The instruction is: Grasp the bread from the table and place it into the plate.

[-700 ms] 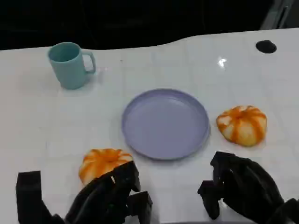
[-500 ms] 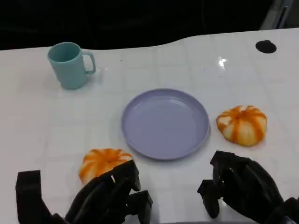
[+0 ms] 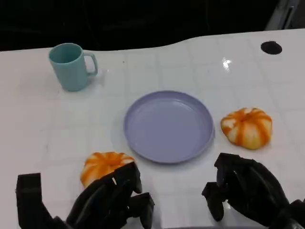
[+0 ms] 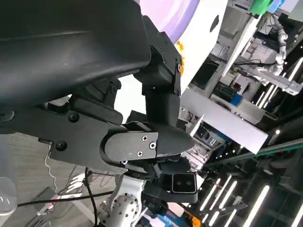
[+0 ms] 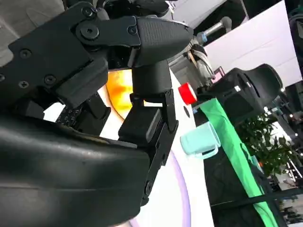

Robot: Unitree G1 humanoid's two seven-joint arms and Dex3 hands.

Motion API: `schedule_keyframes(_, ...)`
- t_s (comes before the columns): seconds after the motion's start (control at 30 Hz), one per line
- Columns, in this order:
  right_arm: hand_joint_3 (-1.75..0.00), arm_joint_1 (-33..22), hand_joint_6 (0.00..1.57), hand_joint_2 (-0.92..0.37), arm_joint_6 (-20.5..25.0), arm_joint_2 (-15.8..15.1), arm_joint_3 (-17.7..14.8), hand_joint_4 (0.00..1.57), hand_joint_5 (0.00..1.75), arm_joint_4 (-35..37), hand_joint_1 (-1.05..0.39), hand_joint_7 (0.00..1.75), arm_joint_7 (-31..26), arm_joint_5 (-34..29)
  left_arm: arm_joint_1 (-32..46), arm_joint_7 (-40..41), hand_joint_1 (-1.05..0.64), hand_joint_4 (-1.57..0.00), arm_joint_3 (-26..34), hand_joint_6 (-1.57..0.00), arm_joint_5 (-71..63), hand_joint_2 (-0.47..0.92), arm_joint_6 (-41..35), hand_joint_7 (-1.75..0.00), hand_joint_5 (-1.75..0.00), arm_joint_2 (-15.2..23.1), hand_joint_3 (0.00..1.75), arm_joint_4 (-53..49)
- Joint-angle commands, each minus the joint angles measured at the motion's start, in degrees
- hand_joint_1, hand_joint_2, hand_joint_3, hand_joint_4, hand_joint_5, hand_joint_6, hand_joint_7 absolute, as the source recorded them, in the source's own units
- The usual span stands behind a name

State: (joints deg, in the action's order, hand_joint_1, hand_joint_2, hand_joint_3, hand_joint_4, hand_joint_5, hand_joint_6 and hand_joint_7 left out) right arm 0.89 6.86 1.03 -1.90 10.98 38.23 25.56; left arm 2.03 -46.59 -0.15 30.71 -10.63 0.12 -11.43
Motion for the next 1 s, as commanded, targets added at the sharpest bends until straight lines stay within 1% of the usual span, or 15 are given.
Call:
schedule_keyframes(0.03, -0.66, -0.27, 1.09, -0.58, -0.49, -0.82, -0.52, 1.23, 1.5, 0.11, -0.95, 1.29, 0.38, 0.39, -0.44, -0.96, -0.71, -0.78, 0.39, -0.53, 0.09, 0.92, 0.69, -1.75, -1.75, 0.59, 0.41, -0.34)
schedule_keyframes(0.33, -0.66, -0.08, 1.08, -0.58, -1.18, -0.63, -0.46, 1.22, 1.49, 0.62, -0.94, 1.29, 0.84, 0.29, -0.26, -1.09, -0.71, -0.76, 0.36, -0.52, 0.17, 0.92, 0.08, -1.75, -1.75, 0.95, 0.4, -0.1)
schedule_keyframes(0.47, -0.66, -0.49, 1.09, -0.57, -0.67, -0.52, -0.4, 1.23, 1.48, -0.06, -0.95, 1.29, 0.27, 0.41, -0.08, -0.87, -0.71, -0.75, 0.39, -0.51, 0.01, 0.92, 0.64, -1.75, -1.75, 0.83, 0.39, 0.52)
schedule_keyframes(0.5, -0.66, -0.6, 1.09, -0.57, -0.83, -0.5, -0.35, 1.23, 1.48, -0.13, -0.95, 1.29, 0.33, 0.38, 0.14, -0.95, -0.71, -0.75, 0.38, -0.5, -0.39, 0.92, 1.79, -1.75, -1.75, 0.78, 0.39, 0.73)
schedule_keyframes(0.6, -0.65, -0.62, 1.09, -0.57, -0.8, -0.49, -0.37, 1.23, 1.48, 0.04, -0.95, 1.29, 0.7, 0.61, 0.55, -1.46, -0.69, -0.64, 0.45, -0.4, -0.92, 0.92, 4.86, -1.75, -1.75, 0.64, 0.3, 1.12)
schedule_keyframes(0.63, -0.65, -0.6, 1.09, -0.57, -0.72, -0.46, -0.4, 1.23, 1.47, 0.16, -0.95, 1.29, 0.79, 0.73, 0.62, -1.62, -0.69, -0.58, 0.44, -0.37, -0.94, 0.92, 5.67, -1.72, -1.75, 0.62, 0.26, 1.06)
schedule_keyframes(0.7, -0.65, -0.61, 1.09, -0.57, -1.12, -0.27, -0.34, 1.23, 1.47, 0.44, -0.95, 1.29, 0.84, 0.63, 0.78, -2.01, -0.7, -0.51, 0.49, -0.37, -0.78, 0.92, 7.08, -1.61, -1.73, 0.63, 0.2, 1.09)
schedule_keyframes(0.77, -0.63, -0.73, 1.1, -0.58, -1.16, -0.13, -0.22, 1.24, 1.47, 0.34, -0.95, 1.28, 0.51, 0.41, 0.79, -2.52, -0.69, -0.45, 0.56, -0.4, -0.68, 0.92, 8.44, -1.41, -1.64, 0.84, 0.15, 1.35)
schedule_keyframes(0.8, -0.61, -0.8, 1.1, -0.59, -1.21, -0.11, -0.17, 1.24, 1.47, 0.28, -0.95, 1.28, 0.37, 0.27, 0.84, -2.7, -0.68, -0.43, 0.51, -0.4, -1.13, 0.92, 9.75, -1.26, -1.56, 1.03, 0.14, 1.63)
schedule_keyframes(0.87, -0.59, -0.82, 1.1, -0.6, -1.46, -0.16, -0.12, 1.23, 1.48, 0.32, -0.95, 1.27, 0.49, 0.11, 0.92, -2.62, -0.7, -0.39, 0.29, -0.38, -2.79, 0.92, 13.41, -1.09, -1.49, 1.27, 0.15, 2.15)
schedule_keyframes(0.93, -0.58, -0.92, 1.09, -0.62, -1.38, -0.26, -0.04, 1.22, 1.48, 0.06, -0.95, 1.27, 0.36, -0.01, 0.75, -2.61, -0.72, -0.37, 0.12, -0.35, -4.44, 0.92, 17.44, -1.0, -1.48, 1.43, 0.17, 2.48)
schedule_keyframes(0.97, -0.57, -0.98, 1.09, -0.62, -1.36, -0.25, -0.04, 1.22, 1.49, -0.04, -0.95, 1.28, 0.36, 0.03, 0.62, -2.69, -0.74, -0.35, 0.06, -0.34, -4.81, 0.92, 18.61, -0.93, -1.48, 1.55, 0.17, 2.56)
schedule_keyframes(1.0, -0.56, -1.01, 1.09, -0.63, -1.32, -0.21, -0.07, 1.22, 1.49, -0.06, -0.95, 1.28, 0.52, 0.22, 0.5, -2.67, -0.75, -0.34, -0.02, -0.33, -5.14, 0.92, 19.47, -0.91, -1.48, 1.8, 0.17, 2.77)
